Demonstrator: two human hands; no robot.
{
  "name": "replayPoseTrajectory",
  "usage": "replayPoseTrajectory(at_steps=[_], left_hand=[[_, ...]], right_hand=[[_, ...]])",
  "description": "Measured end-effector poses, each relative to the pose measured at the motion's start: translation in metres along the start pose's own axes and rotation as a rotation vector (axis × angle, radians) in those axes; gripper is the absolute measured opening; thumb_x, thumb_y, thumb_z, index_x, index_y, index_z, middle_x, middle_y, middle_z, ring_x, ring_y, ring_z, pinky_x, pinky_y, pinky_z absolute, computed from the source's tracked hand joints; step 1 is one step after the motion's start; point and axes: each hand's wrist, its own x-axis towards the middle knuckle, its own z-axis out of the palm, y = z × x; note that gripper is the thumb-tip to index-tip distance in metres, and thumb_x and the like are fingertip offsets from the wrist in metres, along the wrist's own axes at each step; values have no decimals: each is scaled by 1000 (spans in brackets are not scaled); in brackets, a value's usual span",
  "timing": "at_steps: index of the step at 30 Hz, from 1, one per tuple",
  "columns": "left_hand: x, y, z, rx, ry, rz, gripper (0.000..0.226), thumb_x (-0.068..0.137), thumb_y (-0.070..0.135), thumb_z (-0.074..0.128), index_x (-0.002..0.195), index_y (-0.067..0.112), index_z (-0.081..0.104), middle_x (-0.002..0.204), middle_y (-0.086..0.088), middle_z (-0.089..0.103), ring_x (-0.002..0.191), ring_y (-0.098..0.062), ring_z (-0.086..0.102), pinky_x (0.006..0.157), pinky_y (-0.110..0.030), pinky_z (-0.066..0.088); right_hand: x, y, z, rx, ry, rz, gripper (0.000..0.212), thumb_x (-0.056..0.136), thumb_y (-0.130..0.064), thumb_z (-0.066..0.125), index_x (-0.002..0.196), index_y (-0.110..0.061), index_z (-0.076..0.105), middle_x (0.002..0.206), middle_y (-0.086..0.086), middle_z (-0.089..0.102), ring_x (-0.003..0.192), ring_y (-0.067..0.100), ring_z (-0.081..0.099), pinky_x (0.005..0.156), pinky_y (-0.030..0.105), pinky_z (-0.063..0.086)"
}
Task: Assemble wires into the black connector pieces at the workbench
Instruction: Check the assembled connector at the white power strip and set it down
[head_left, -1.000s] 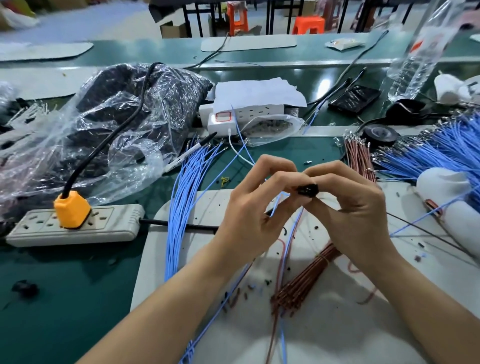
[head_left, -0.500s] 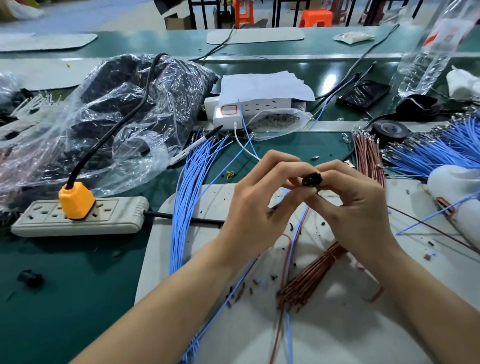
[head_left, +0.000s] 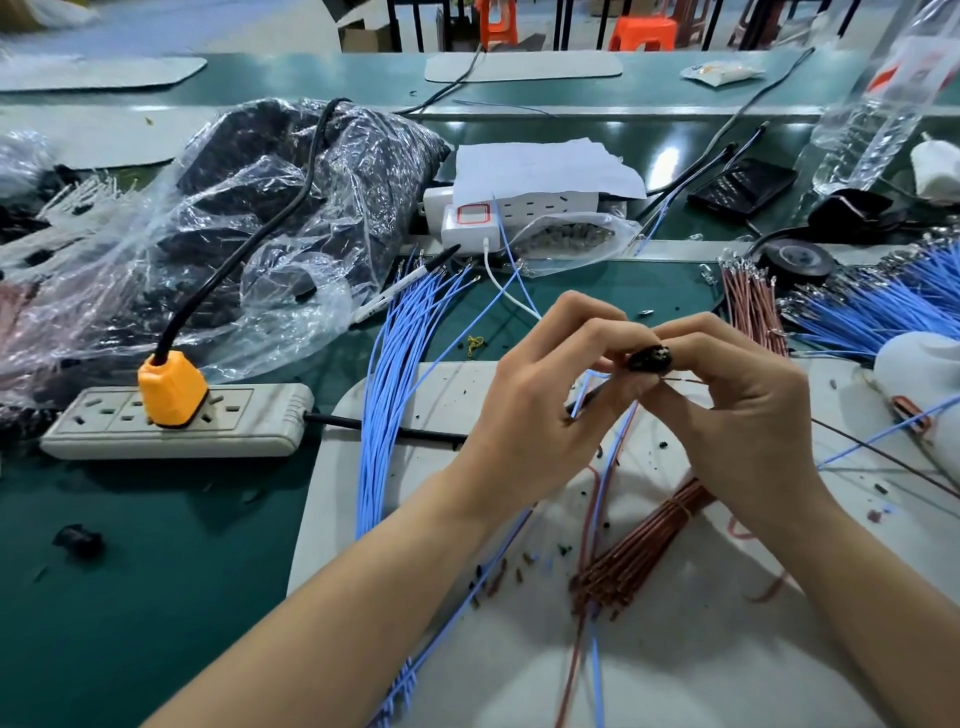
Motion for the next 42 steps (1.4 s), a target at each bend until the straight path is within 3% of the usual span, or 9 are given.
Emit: replayPoseTrajectory(at_steps=[5,10,16,24,32,37,42], left_hand=[[0,-2,0,26,4,2,14,86,-2,65,100,-5,65,95,-6,54,84,-15,58,76,-29,53],[0,-1,1,33,15,-13,15,85,1,66,99,-4,64,94,-9,60,83,-13,57,74,-28,50],[0,2,1,-21,72,-9,16,86,5,65,101,3,63,91,-7,61,82,-15,59,69,-33,51],[1,3,1,15,54,6,21,85,5,66,106,5,63,96,-1,64,81,-17,60,72,-32,51],[1,4,1,17,36,6,16,83,-5,67,99,-5,66,93,-11,65,81,-23,63,76,-31,53],[-1,4,1,57,35,-2,16,82,-6,68,98,-6,67,91,-13,65,78,-22,63,75,-30,53],[1,3,2,27,3,-35,18,83,-3,67,101,-5,67,93,-11,64,81,-20,63,77,-31,53]], right_hand=[[0,2,0,-3,-14,6,22,78,-13,71,89,-31,64,89,-1,65,79,15,65,74,25,51],[-1,3,-1,8,-16,27,23,78,-12,71,87,-32,64,88,-6,65,77,8,62,73,19,49],[-1,1,-1,8,-13,23,9,80,-20,70,85,-25,65,86,-2,65,75,8,62,72,19,48],[0,-1,-1,-13,2,14,11,79,-20,70,87,-27,64,87,-5,65,75,6,62,72,18,49],[1,4,-1,-138,-48,22,2,78,-12,69,79,-11,67,81,-9,60,74,-5,56,72,6,40],[0,10,0,-163,-102,81,18,78,-11,67,80,6,69,76,8,63,71,15,58,69,12,43],[0,12,-1,-166,-96,66,17,78,-10,67,83,7,69,78,8,64,72,13,59,70,11,44]])
